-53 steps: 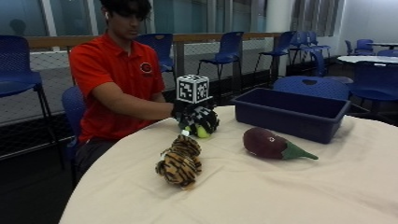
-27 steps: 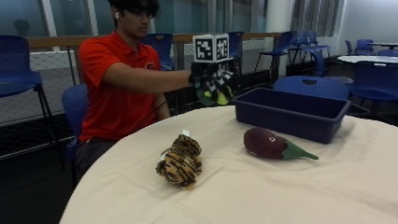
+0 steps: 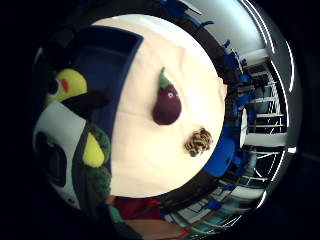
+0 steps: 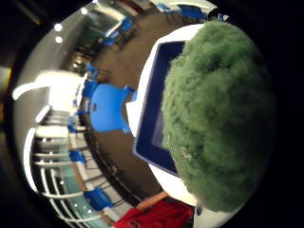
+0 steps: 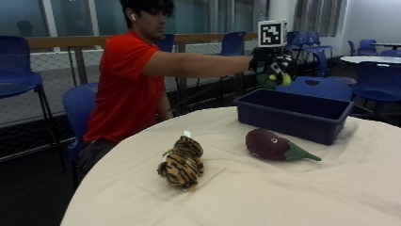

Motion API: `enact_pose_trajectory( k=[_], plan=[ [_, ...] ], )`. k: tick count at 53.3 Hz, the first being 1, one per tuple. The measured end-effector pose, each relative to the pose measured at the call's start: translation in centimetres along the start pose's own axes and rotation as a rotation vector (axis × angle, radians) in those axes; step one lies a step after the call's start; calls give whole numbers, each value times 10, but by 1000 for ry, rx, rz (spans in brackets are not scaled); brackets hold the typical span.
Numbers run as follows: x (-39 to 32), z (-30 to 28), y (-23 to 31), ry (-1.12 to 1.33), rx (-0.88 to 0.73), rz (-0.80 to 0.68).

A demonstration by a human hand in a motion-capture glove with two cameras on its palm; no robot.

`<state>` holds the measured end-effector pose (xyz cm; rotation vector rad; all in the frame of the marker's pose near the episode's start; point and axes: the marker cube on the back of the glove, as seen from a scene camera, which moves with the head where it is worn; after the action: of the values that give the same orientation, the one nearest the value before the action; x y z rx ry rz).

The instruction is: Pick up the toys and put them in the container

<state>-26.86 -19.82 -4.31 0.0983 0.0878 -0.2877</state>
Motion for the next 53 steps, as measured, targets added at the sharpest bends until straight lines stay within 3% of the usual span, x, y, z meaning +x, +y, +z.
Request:
enact_pose_trajectory(
  k=[10, 14, 23, 35, 42, 53],
  plan=[
    [-27, 15, -14, 88, -4, -85],
    [-30, 24, -8, 78, -73, -188],
    [-23, 31, 4, -128, -157, -135],
    [56, 38, 34, -38, -139, -95],
    [137, 49, 59, 21, -121, 73],
    [231, 64, 100, 25, -131, 203]
  ],
)
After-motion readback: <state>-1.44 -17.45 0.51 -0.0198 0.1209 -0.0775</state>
